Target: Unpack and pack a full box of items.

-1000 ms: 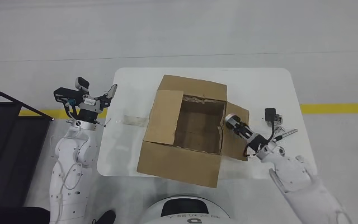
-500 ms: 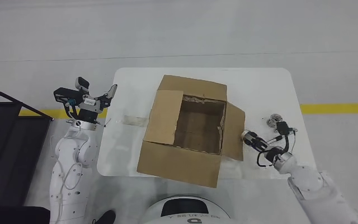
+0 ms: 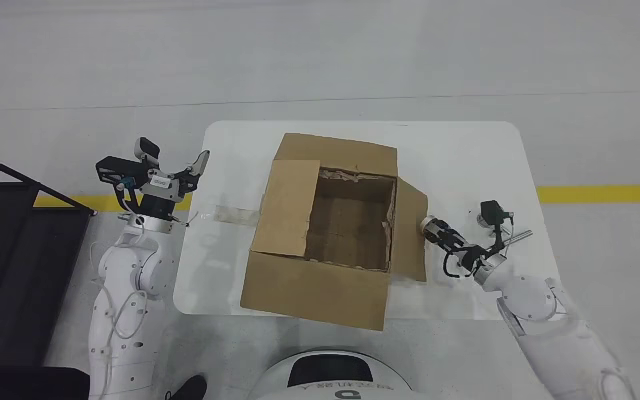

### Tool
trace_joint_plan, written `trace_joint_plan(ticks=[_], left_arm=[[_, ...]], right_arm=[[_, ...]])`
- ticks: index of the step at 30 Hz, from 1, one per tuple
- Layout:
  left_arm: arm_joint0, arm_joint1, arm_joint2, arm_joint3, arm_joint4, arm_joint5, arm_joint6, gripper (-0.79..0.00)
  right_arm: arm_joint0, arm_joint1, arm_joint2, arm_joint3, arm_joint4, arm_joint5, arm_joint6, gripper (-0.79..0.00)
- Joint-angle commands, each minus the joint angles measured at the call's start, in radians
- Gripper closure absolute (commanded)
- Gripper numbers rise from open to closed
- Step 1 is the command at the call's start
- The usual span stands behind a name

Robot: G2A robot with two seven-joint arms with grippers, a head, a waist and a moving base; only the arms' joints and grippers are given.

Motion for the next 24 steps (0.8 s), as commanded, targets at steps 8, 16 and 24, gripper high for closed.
trace_joint_plan(ticks=[8,16,24], left_arm=[[0.0,0.0,0.0,0.0,0.0,0.0,0.0,-0.785],[0.0,0.0,0.0,0.0,0.0,0.0,0.0,-0.785],[0.0,0.0,0.0,0.0,0.0,0.0,0.0,-0.785]], right_arm=[[-0.079,-0.001,0.111,0.037,-0.016,0.077,-0.081,0.0],[-0.031,-0.007,0.058,0.047,-0.098,0.189,-0.041,0.0],[-0.009,-0.011,0.054,0.044,-0.157,0.296,-0.025,0.0]])
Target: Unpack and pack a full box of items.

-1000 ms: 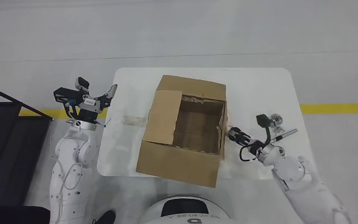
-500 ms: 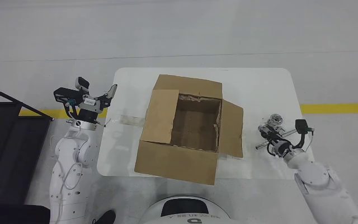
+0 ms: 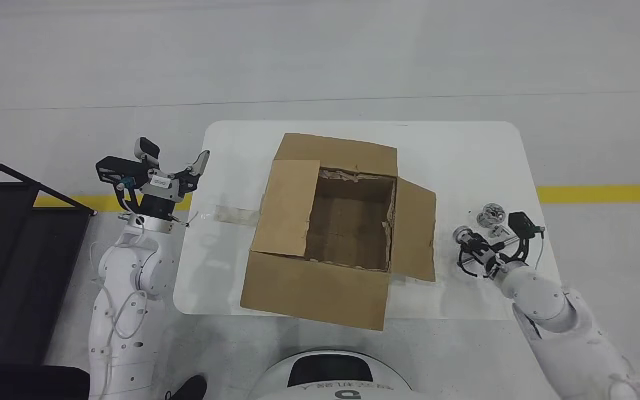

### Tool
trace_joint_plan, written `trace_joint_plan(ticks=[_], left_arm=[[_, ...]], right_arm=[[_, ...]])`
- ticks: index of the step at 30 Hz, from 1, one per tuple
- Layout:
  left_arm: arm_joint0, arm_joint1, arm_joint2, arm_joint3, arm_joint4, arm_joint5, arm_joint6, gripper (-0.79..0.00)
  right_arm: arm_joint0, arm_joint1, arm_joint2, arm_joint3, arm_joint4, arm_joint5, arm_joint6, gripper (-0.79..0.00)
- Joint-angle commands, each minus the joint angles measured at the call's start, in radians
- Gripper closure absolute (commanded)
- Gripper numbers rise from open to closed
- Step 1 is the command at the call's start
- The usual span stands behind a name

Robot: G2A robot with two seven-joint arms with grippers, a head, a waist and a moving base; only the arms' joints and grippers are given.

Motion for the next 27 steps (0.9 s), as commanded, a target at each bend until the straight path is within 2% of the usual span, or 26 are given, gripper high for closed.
trace_joint_plan(ticks=[1,10,11,12,19,22,23,25,27], left_arm=[[0.0,0.0,0.0,0.0,0.0,0.0,0.0,-0.785],[0.0,0.0,0.0,0.0,0.0,0.0,0.0,-0.785],[0.0,0.0,0.0,0.0,0.0,0.0,0.0,-0.785],[0.0,0.0,0.0,0.0,0.0,0.0,0.0,-0.785],[0.0,0.0,0.0,0.0,0.0,0.0,0.0,-0.785],[0.0,0.0,0.0,0.0,0.0,0.0,0.0,-0.785],[0.0,0.0,0.0,0.0,0.0,0.0,0.0,-0.785],[0.0,0.0,0.0,0.0,0.0,0.0,0.0,-0.785],[0.0,0.0,0.0,0.0,0.0,0.0,0.0,-0.785]], right_arm=[[0.0,-0.001,0.006,-0.006,-0.008,0.024,-0.004,0.0],[0.001,-0.002,0.008,-0.028,-0.068,0.11,0.052,0.0],[0.003,-0.003,0.007,-0.029,-0.071,0.115,0.055,-0.123],[0.005,-0.004,0.007,-0.029,-0.071,0.117,0.056,-0.185],[-0.002,-0.011,0.02,-0.04,-0.044,0.1,0.037,-0.219],[-0.019,-0.013,0.034,-0.05,-0.036,0.088,0.027,-0.314],[-0.025,-0.014,0.04,-0.054,-0.033,0.085,0.022,-0.311],[-0.046,-0.017,0.059,-0.072,0.0,0.034,-0.01,-0.311],[-0.095,-0.021,0.098,-0.091,0.065,-0.091,-0.039,-0.302]])
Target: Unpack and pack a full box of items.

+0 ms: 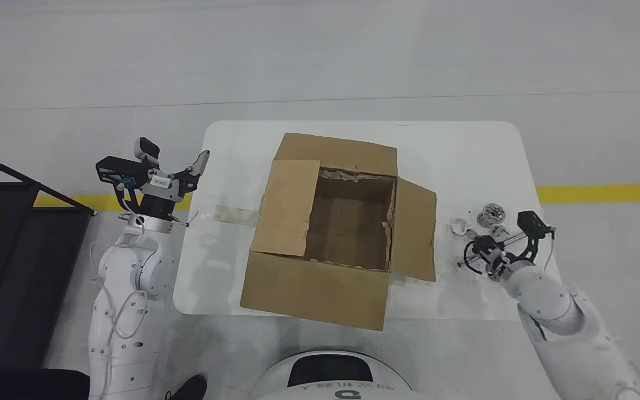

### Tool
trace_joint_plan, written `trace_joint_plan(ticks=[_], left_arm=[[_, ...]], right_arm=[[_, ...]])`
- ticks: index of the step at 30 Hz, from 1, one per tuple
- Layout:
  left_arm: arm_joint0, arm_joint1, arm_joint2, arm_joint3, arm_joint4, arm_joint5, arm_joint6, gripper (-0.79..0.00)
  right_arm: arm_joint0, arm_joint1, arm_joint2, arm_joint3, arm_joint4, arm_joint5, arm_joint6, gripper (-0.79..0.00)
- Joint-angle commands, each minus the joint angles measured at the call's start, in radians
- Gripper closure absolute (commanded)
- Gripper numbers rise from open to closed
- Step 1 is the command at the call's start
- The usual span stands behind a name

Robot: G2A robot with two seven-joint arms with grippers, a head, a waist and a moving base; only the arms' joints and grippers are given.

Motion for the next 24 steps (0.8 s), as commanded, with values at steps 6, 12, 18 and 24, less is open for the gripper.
trace_joint_plan(ticks=[6,12,18,24], left_arm=[[0.0,0.0,0.0,0.0,0.0,0.0,0.0,-0.785],[0.0,0.0,0.0,0.0,0.0,0.0,0.0,-0.785],[0.0,0.0,0.0,0.0,0.0,0.0,0.0,-0.785],[0.0,0.0,0.0,0.0,0.0,0.0,0.0,-0.785]], right_arm=[[-0.23,-0.012,0.157,0.0,0.273,-0.773,-0.021,-0.785],[-0.257,-0.012,0.149,0.036,0.33,-0.983,0.05,-0.785],[-0.265,-0.006,0.104,0.011,0.374,-1.174,0.179,-0.785],[-0.263,-0.001,0.128,-0.01,0.363,-1.178,0.272,-0.785]])
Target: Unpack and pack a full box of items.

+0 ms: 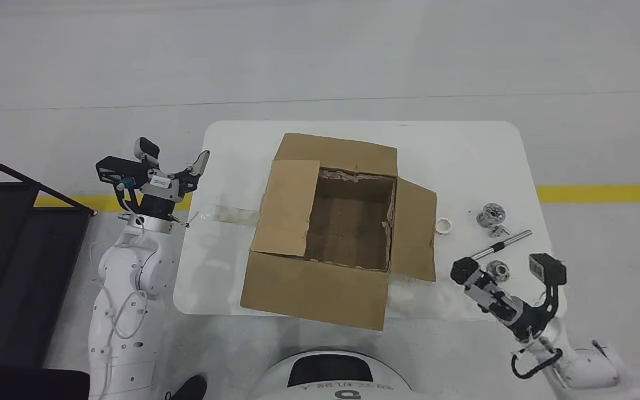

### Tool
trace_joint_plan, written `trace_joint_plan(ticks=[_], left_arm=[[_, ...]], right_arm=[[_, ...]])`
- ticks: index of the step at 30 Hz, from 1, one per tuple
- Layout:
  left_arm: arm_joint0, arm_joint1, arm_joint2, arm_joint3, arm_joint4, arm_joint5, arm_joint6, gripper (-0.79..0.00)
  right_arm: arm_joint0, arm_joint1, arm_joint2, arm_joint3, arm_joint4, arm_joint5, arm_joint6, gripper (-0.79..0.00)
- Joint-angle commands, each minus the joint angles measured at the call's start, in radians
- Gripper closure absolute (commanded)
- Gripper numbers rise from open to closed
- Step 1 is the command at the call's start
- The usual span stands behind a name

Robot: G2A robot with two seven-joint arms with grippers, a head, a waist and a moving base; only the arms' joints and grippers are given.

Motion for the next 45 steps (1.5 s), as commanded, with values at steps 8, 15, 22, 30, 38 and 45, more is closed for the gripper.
trace_joint_plan(ticks=[8,15,22,30,38,45], left_arm=[[0.0,0.0,0.0,0.0,0.0,0.0,0.0,-0.785],[0.0,0.0,0.0,0.0,0.0,0.0,0.0,-0.785],[0.0,0.0,0.0,0.0,0.0,0.0,0.0,-0.785],[0.0,0.0,0.0,0.0,0.0,0.0,0.0,-0.785],[0.0,0.0,0.0,0.0,0.0,0.0,0.0,-0.785],[0.0,0.0,0.0,0.0,0.0,0.0,0.0,-0.785]], right_arm=[[0.03,0.0,-0.025,-0.019,-0.165,0.061,0.061,-0.785],[0.018,-0.008,-0.102,-0.118,-0.373,0.111,0.041,-0.785],[0.034,-0.007,-0.149,-0.179,-0.451,0.197,0.056,-0.486],[0.114,-0.019,-0.225,-0.256,-0.569,0.423,-0.038,-0.597],[0.24,-0.035,-0.338,-0.265,-0.628,0.615,-0.09,-0.597],[0.26,-0.037,-0.34,-0.26,-0.606,0.633,-0.111,-0.517]])
